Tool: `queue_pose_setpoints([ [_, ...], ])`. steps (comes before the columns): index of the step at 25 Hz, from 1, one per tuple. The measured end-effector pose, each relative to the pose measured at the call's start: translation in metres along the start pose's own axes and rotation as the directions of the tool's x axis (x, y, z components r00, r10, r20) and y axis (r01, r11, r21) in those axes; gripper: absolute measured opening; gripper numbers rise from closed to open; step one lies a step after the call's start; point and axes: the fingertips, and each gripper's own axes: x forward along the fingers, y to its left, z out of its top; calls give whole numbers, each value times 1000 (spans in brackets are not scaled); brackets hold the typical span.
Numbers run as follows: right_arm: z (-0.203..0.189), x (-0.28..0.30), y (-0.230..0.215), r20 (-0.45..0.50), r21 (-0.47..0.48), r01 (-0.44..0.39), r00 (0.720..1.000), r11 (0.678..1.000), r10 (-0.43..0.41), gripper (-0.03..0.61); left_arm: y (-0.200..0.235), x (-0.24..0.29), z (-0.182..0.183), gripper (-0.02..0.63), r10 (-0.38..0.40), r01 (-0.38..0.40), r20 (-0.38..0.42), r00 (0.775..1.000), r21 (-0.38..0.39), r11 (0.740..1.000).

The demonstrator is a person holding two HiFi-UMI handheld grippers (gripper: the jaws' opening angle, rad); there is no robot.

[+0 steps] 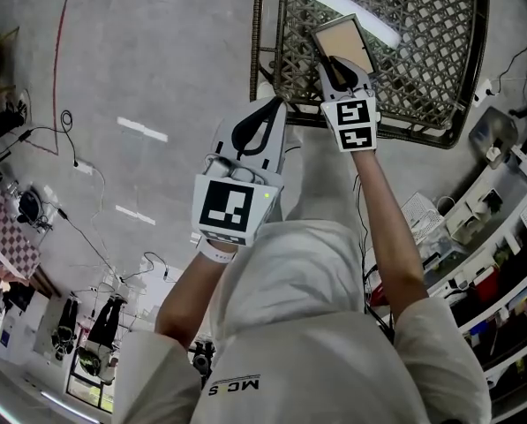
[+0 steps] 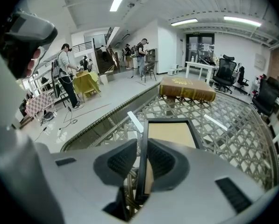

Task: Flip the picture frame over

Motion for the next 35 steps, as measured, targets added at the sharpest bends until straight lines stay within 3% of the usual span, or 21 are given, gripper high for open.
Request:
queue_pose_setpoints([
  [17, -14, 12, -3, -45, 5, 29, 999, 1000, -28, 54, 0, 3, -7, 25, -13, 13, -17, 1000, 5, 1000],
  [25, -7, 5, 1, -33, 17, -28, 999, 999, 28, 54, -2, 2, 0, 25, -16, 17, -10, 1000, 15, 1000],
  [35, 2, -13, 1, 16, 99, -84, 996, 992, 83, 54, -6, 5, 4, 25, -32, 33, -16, 999, 33, 999],
])
